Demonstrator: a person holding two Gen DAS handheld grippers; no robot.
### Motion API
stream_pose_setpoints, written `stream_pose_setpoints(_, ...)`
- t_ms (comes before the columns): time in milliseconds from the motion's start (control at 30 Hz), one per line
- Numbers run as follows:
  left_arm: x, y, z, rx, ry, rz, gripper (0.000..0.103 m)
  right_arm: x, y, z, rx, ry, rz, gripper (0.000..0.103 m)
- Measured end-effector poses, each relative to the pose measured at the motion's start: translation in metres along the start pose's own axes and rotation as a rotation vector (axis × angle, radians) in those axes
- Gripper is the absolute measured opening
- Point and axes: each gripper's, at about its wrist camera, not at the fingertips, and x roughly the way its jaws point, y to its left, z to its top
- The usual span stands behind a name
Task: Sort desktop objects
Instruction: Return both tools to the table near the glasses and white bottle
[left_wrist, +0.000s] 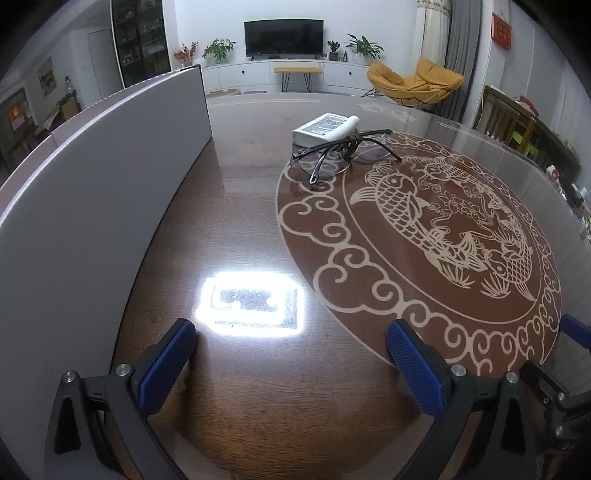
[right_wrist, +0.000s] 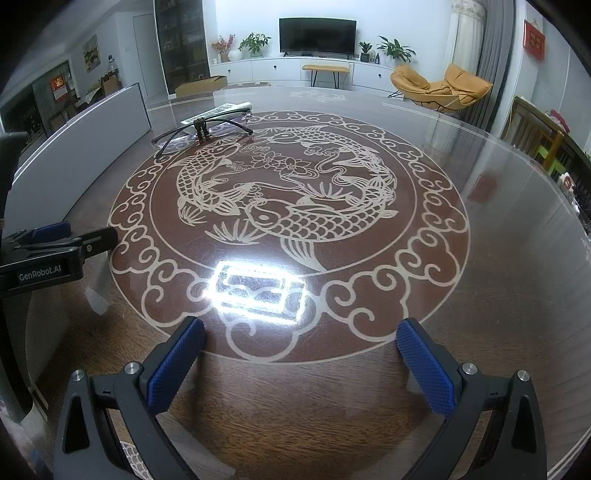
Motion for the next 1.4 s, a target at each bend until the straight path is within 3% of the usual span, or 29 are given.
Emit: stream_pose_setpoints(1400,-0.0005,0.0002,0.0009,0.000,0.001,0.000,0.103,0.0031,-0.0017,-0.0001,-0.001,-0.001,-0.001,0.103)
